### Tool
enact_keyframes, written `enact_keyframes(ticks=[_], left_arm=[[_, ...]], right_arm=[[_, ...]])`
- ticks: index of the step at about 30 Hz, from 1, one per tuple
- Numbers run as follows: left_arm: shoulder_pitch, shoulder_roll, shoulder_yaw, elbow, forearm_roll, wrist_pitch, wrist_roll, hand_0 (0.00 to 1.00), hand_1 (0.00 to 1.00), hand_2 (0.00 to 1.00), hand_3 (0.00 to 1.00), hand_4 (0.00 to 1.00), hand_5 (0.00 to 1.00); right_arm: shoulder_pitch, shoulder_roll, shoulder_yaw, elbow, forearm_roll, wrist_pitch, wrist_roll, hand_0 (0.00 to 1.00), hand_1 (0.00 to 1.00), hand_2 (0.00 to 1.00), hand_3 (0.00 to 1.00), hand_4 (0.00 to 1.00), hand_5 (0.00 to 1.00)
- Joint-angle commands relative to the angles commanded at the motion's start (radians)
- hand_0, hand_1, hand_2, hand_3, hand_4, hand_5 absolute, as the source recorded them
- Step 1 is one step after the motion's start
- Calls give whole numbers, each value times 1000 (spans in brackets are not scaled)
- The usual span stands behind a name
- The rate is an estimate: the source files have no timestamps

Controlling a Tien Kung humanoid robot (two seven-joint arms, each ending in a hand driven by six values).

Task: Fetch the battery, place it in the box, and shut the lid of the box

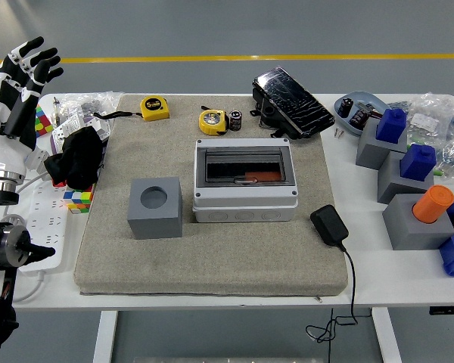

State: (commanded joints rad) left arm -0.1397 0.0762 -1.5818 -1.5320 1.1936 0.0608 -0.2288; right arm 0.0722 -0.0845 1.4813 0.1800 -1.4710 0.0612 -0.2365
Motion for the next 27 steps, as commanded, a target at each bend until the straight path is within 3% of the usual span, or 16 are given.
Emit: enact_keyframes(ticks=[27], left_arm=[[-1,3,20,-13,2,-5,6,665,723,690,740,998,572]], right_arm=[[0,-3,-5,0,0,1,-1,641,646,658,574,971,580]])
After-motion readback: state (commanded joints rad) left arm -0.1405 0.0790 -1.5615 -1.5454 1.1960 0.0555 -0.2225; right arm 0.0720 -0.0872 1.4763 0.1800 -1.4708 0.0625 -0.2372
